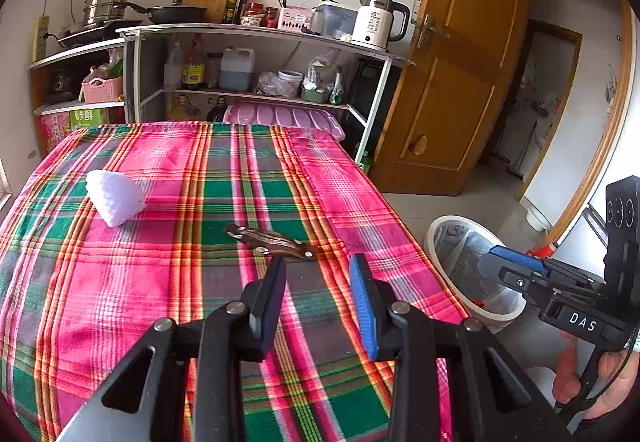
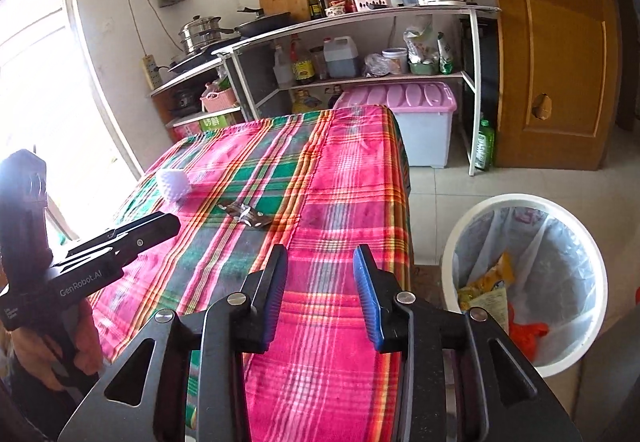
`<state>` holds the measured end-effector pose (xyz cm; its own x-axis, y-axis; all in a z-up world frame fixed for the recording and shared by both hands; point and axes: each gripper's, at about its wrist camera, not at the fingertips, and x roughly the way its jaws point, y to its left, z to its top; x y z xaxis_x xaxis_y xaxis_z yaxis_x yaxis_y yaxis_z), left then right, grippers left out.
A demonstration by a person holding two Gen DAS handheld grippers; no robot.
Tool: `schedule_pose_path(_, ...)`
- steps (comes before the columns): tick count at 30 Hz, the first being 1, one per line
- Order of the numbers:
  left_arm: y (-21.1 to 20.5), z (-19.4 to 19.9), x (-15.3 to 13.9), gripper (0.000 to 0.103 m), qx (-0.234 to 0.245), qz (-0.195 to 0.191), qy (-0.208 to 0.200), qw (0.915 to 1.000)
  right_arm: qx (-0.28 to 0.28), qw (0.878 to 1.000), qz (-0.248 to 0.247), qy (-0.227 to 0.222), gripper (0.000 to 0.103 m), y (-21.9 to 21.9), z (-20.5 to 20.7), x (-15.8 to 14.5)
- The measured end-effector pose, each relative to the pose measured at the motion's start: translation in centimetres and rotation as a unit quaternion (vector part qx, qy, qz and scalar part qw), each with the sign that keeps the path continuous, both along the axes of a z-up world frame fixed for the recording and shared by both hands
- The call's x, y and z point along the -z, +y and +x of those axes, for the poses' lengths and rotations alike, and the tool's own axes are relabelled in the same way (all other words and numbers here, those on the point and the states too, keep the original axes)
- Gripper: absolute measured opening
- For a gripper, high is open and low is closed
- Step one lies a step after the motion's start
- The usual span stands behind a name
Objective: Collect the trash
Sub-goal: 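Move both open tools back over the table, then grasp the white foam mesh sleeve with the left tool while the right tool grasps the brown chocolate wrapper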
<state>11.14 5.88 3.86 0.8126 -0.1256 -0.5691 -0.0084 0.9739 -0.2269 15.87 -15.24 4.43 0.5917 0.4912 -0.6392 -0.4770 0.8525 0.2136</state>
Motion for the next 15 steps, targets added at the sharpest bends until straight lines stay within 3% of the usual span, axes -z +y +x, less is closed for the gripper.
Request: schedule_pose_path(15, 7.3, -0.5, 2.0, 0.042, -0.077, 0.005, 0.014, 0.9969, -0.070, 0.997, -0.045, 0.001, 0.038, 6.8, 2.6, 2.2)
